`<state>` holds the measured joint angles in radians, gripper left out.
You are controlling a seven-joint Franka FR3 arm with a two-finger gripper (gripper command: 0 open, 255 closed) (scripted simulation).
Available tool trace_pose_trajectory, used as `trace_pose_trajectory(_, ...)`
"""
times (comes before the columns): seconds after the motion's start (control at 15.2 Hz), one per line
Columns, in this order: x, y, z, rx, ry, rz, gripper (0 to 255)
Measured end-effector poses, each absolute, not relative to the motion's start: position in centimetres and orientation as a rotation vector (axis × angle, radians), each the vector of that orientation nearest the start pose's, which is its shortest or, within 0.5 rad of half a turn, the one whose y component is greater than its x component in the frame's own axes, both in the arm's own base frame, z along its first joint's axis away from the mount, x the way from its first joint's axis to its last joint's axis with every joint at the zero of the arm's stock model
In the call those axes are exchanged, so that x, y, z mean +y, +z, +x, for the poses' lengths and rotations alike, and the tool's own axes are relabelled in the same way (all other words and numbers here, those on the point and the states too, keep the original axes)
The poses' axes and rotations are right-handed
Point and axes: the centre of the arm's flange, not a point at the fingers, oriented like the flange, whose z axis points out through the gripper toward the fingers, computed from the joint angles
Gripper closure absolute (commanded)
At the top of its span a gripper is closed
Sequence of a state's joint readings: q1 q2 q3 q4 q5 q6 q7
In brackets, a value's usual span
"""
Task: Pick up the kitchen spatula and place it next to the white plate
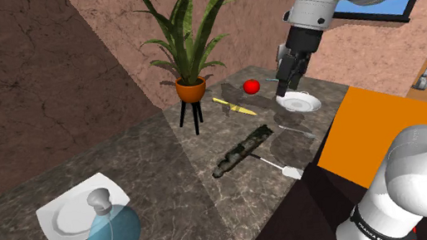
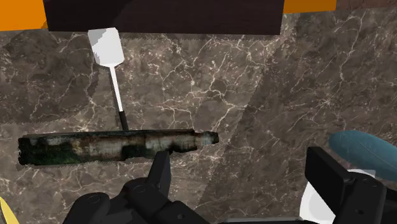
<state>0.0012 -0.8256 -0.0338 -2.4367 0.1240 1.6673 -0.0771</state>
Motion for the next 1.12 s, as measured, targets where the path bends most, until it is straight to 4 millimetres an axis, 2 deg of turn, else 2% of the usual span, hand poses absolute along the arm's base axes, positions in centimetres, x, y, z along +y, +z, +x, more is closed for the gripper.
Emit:
trace_pose_trajectory(0.13,-0.3,56.8,30.5,-0.071,-0.095,-2.996,0)
trace_pose_trajectory(0.33,-1.2,53.8,31.1,-0.077,-0.094,-3.007,0)
trace_pose_trajectory(1.12,-5.6,39.3,34.0,-0.113,-0.095,-3.060,0)
